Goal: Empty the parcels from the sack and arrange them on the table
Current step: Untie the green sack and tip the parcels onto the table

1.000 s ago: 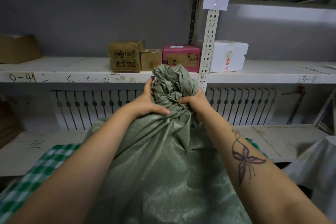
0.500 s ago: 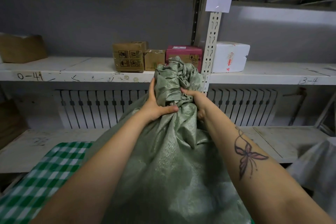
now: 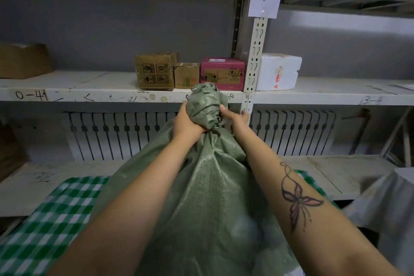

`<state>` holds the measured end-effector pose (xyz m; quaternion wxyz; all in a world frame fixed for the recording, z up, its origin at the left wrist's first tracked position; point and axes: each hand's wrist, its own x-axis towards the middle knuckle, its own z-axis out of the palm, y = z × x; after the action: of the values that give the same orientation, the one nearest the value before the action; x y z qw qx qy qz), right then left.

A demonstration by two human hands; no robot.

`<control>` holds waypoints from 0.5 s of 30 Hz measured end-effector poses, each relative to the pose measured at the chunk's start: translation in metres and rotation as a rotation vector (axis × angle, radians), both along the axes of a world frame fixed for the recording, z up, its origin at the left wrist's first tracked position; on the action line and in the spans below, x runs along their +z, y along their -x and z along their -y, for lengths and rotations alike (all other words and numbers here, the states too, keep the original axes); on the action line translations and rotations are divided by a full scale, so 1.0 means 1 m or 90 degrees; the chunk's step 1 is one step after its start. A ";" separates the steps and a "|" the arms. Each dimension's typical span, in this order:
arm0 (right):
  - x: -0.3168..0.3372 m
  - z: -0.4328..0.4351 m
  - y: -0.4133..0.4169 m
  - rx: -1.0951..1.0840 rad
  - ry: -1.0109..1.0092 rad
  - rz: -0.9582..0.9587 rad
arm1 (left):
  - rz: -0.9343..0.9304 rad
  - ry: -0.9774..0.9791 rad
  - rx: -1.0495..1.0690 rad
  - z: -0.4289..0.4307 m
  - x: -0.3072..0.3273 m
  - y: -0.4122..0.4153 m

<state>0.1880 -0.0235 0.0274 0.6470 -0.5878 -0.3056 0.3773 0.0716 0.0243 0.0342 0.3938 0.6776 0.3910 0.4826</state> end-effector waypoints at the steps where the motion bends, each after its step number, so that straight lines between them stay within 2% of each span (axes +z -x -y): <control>1: 0.003 0.000 -0.002 -0.037 -0.049 0.075 | -0.029 -0.011 0.040 -0.004 -0.001 0.002; 3: 0.006 -0.001 -0.001 0.049 -0.102 0.236 | -0.112 -0.050 0.094 -0.009 -0.004 0.004; 4: 0.008 -0.001 0.003 0.112 -0.099 0.274 | -0.151 -0.075 0.102 -0.009 -0.004 0.002; 6: 0.006 -0.005 0.009 0.126 -0.076 0.230 | -0.225 -0.130 0.100 -0.005 -0.006 -0.005; 8: 0.003 -0.011 0.010 0.063 -0.101 0.110 | -0.276 -0.185 0.040 -0.003 -0.011 -0.009; 10: 0.002 -0.011 0.005 -0.011 -0.113 0.046 | -0.249 -0.154 -0.133 -0.003 -0.013 -0.003; 12: 0.002 -0.007 0.000 -0.081 -0.104 -0.002 | -0.099 -0.049 -0.302 -0.001 -0.011 0.010; 14: 0.001 -0.004 -0.003 -0.140 -0.128 -0.075 | 0.020 0.025 -0.319 0.001 -0.009 0.016; 15: 0.002 -0.002 -0.003 -0.167 -0.147 -0.108 | -0.018 0.019 -0.263 0.002 -0.007 0.016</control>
<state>0.1911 -0.0218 0.0293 0.7775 -0.5102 -0.2119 0.3006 0.0553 0.0219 0.0267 0.4889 0.7443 0.2565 0.3758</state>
